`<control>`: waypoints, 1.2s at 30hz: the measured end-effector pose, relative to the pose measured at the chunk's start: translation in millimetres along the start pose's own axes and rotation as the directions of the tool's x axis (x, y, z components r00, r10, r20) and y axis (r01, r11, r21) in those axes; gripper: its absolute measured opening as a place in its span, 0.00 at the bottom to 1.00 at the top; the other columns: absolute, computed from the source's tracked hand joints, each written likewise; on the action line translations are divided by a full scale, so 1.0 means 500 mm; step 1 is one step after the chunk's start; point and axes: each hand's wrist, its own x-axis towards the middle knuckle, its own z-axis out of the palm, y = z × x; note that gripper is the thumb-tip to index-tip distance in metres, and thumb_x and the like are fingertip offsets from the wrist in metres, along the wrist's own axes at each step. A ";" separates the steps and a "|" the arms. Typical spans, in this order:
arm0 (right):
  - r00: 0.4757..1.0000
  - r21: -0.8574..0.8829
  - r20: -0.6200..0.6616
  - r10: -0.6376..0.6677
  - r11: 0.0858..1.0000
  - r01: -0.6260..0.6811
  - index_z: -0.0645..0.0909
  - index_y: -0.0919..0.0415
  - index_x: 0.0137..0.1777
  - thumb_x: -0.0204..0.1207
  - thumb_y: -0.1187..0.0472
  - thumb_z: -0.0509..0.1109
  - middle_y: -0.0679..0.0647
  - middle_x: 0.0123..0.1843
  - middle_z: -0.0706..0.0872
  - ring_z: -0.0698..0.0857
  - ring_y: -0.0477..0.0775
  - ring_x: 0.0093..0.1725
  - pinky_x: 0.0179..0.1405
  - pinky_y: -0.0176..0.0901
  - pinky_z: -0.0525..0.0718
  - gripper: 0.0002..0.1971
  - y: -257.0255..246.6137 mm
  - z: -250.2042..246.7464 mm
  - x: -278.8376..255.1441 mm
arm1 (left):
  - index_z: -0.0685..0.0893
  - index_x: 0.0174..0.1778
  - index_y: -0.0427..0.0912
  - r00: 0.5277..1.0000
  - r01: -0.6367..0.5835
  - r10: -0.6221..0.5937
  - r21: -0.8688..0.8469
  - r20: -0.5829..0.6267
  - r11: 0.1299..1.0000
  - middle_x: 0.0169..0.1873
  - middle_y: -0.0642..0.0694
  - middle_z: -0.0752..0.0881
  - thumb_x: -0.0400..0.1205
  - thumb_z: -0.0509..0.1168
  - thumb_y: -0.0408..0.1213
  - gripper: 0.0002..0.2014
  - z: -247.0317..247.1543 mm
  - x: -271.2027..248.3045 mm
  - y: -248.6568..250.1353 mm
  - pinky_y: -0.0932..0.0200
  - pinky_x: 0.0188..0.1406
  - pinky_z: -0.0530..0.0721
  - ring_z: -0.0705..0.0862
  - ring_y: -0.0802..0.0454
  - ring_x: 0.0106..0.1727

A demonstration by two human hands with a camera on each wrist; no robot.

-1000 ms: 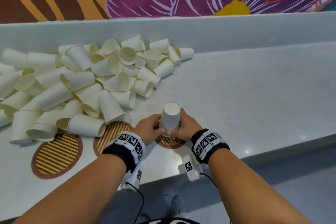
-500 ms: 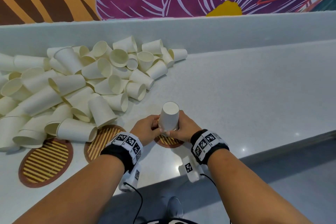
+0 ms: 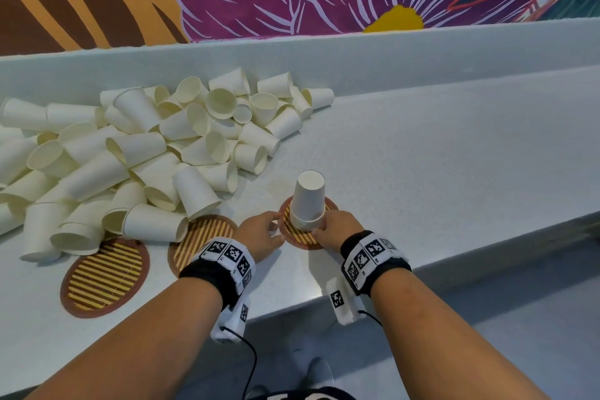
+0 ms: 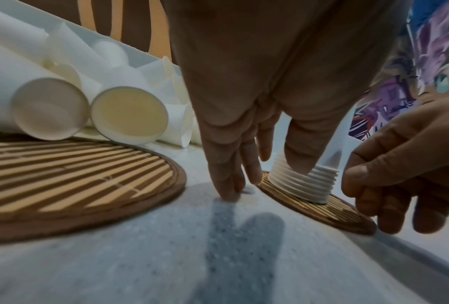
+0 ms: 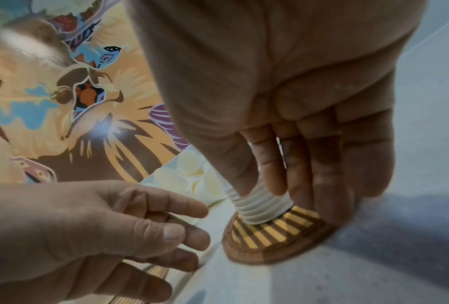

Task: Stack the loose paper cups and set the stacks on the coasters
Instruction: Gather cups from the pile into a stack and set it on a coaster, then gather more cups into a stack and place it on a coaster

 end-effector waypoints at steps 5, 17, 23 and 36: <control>0.992 -0.057 0.075 -0.096 0.993 0.101 0.84 0.64 0.52 0.79 0.51 0.63 0.59 0.47 0.85 0.85 0.57 0.51 0.51 0.45 0.83 0.17 -0.050 -0.002 -0.017 | 0.76 0.73 0.43 0.996 0.079 -0.076 0.062 -0.042 0.995 0.57 0.48 0.86 0.81 0.67 0.40 0.23 -0.014 -0.019 -0.004 0.58 0.61 0.78 0.83 0.50 0.59; 0.911 -0.167 0.108 -0.397 0.897 0.410 0.85 0.64 0.56 0.82 0.56 0.60 0.59 0.56 0.88 0.83 0.60 0.59 0.61 0.46 0.76 0.16 -0.162 0.010 0.006 | 0.85 0.60 0.47 0.932 0.286 -0.273 0.025 -0.237 0.958 0.50 0.53 0.86 0.78 0.61 0.42 0.16 -0.075 -0.092 -0.044 0.55 0.64 0.80 0.83 0.52 0.56; 0.903 -0.116 0.092 -0.419 0.897 0.428 0.83 0.58 0.57 0.81 0.53 0.62 0.56 0.58 0.86 0.81 0.58 0.61 0.66 0.52 0.75 0.13 -0.218 0.037 0.028 | 0.81 0.67 0.45 0.912 0.294 -0.274 0.022 -0.304 0.955 0.60 0.46 0.82 0.78 0.67 0.34 0.19 -0.118 -0.105 -0.088 0.55 0.67 0.76 0.80 0.48 0.63; 0.966 0.018 -0.050 -0.255 0.966 0.256 0.72 0.56 0.66 0.81 0.62 0.62 0.58 0.66 0.76 0.80 0.60 0.62 0.62 0.50 0.78 0.15 -0.351 0.106 0.074 | 0.80 0.68 0.54 0.925 0.238 -0.158 0.203 -0.345 0.950 0.65 0.43 0.78 0.77 0.68 0.40 0.21 -0.233 -0.091 -0.226 0.47 0.68 0.75 0.76 0.42 0.65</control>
